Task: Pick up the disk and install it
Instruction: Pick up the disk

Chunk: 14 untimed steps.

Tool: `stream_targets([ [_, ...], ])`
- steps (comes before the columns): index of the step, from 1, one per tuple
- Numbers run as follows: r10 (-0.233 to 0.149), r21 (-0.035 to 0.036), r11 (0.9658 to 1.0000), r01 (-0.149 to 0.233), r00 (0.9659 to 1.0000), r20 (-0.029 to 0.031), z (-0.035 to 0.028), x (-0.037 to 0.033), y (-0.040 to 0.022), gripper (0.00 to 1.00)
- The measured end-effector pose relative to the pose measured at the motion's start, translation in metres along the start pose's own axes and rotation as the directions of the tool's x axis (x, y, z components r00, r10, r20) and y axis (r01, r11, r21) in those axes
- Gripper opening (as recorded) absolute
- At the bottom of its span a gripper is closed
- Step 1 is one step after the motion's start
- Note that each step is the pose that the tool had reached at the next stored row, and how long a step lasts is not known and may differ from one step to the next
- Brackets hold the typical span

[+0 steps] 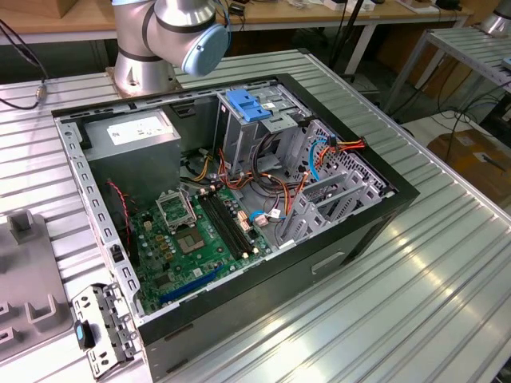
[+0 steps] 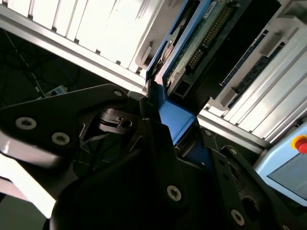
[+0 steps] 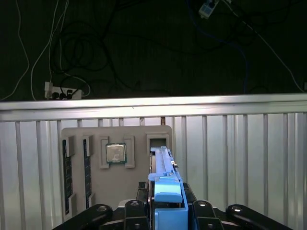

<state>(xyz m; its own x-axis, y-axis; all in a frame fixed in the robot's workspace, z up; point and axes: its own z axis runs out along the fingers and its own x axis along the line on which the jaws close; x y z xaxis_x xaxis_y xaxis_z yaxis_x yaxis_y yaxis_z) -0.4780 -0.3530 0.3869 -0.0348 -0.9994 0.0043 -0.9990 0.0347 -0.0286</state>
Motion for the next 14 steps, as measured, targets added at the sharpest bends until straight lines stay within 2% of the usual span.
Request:
stream_targets([
  [14,0.000,0.0001,1.0000,0.000,1.0000,0.0000,-0.0110,0.0001,-0.0003,0.37],
])
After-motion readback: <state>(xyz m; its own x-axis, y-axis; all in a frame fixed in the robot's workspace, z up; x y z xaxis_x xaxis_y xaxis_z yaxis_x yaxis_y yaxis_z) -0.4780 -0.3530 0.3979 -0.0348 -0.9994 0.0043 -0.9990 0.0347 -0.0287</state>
